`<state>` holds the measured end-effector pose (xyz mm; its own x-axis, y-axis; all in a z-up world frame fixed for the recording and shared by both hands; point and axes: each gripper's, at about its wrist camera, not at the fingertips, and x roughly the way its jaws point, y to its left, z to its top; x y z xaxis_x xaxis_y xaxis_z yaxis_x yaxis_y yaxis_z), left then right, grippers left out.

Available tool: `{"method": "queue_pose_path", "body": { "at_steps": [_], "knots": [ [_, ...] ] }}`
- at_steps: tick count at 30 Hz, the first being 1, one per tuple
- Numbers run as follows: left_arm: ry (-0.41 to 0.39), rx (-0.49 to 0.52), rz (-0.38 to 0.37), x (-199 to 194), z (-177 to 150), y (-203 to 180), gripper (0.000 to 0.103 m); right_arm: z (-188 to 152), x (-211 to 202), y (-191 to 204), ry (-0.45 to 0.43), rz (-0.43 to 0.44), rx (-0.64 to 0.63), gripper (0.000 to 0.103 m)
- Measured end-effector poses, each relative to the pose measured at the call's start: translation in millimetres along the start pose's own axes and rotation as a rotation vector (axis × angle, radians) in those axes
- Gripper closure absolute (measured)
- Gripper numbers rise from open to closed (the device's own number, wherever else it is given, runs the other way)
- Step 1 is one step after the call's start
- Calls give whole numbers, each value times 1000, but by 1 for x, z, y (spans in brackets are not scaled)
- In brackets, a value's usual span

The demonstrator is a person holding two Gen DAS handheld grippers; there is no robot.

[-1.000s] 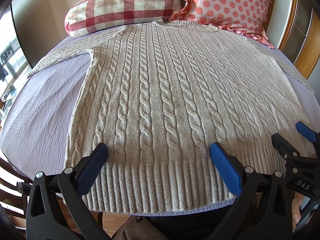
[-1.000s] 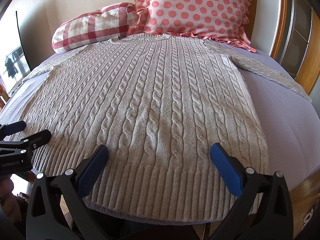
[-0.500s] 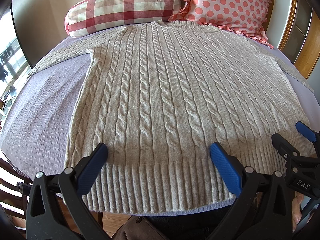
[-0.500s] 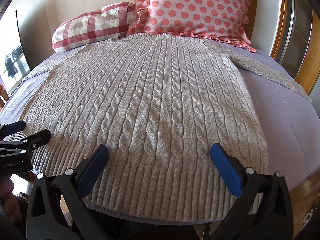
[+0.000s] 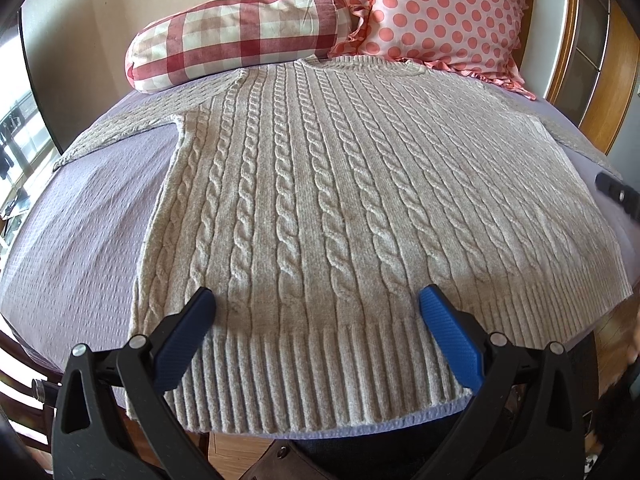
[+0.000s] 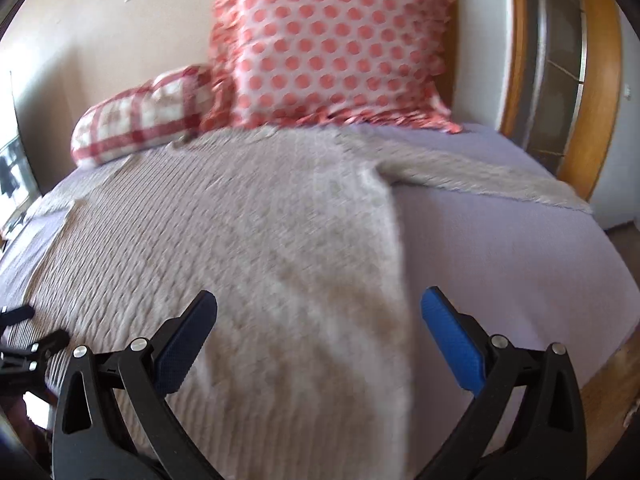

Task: Fold small clothes
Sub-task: 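Grasp the sweater sleeve with the right gripper and fold it across the body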

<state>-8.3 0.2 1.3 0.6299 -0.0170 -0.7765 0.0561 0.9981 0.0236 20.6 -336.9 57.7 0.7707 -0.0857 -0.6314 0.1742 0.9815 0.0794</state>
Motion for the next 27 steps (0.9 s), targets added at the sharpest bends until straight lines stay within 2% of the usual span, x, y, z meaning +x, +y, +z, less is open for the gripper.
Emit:
{"method": "queue_pose_path", "body": {
  "at_steps": [2,5,6,8,9,12,15,17,19,22,24,27],
  "knots": [
    [-24,10,-8,0,0,0,2,32,17,-62,-7,-55,160,1],
    [-43,7,-27,4,4,3,2,66,50,-158,35,-137,430,2],
    [-55,1,-38,6,7,4,2,72,61,-187,51,-167,518,11],
    [-82,-18,-72,8,11,8,2,77,81,-237,79,-186,685,20],
    [-96,-33,-95,9,13,10,2,79,93,-258,91,-186,758,32],
    [-152,-76,-182,7,16,18,2,74,120,-301,120,-203,920,51],
    [-207,-109,-256,3,20,25,2,67,141,-323,124,-213,1020,64],
    [-234,-118,-284,1,22,28,2,60,145,-329,82,-204,1071,70],
    [-245,-129,-292,1,26,33,2,60,151,-329,64,-212,1083,84],
    [-264,-164,-276,0,32,47,2,63,156,-333,58,-172,1061,93],
    [-282,-196,-254,-5,34,63,2,77,141,-317,-12,-123,998,94],
    [-313,-252,-190,-11,39,96,2,123,110,-250,-110,24,779,94]
  ]
}}
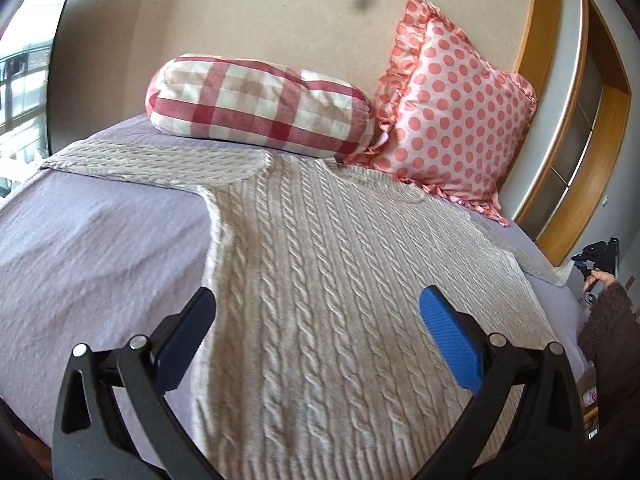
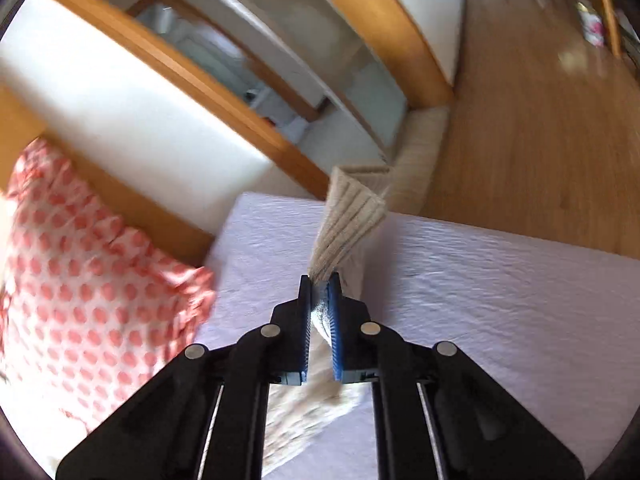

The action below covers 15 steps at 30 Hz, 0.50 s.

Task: Fold small clothes
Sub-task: 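Grasp the sweater sleeve with the right gripper and fold it across the body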

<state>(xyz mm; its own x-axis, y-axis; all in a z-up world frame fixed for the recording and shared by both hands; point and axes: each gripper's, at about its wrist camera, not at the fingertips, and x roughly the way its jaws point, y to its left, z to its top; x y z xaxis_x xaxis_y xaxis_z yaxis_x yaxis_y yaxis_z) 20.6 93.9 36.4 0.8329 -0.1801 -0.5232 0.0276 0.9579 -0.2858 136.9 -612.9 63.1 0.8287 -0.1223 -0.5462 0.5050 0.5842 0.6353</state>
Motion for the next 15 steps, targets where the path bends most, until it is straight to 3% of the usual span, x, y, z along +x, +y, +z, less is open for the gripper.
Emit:
{"method": "queue_pose_path", "body": {
  "at_steps": [4,8,10,12,14,15],
  "knots": [
    [9,-65,160,6,30,52,2,-64,-35,140,102,315,-254,94],
    [31,-158,205,16,59,106,2,-184,-44,258,299,558,-497,94],
    [33,-212,208,21,74,129,2,-255,-29,295,465,596,-592,88],
    [48,-273,209,31,88,152,2,-312,-13,315,624,549,-674,81],
    [70,-339,193,43,101,177,2,-332,-8,318,683,554,-657,81],
    [82,-370,190,50,106,189,2,-330,-15,312,663,568,-634,75]
  ]
}}
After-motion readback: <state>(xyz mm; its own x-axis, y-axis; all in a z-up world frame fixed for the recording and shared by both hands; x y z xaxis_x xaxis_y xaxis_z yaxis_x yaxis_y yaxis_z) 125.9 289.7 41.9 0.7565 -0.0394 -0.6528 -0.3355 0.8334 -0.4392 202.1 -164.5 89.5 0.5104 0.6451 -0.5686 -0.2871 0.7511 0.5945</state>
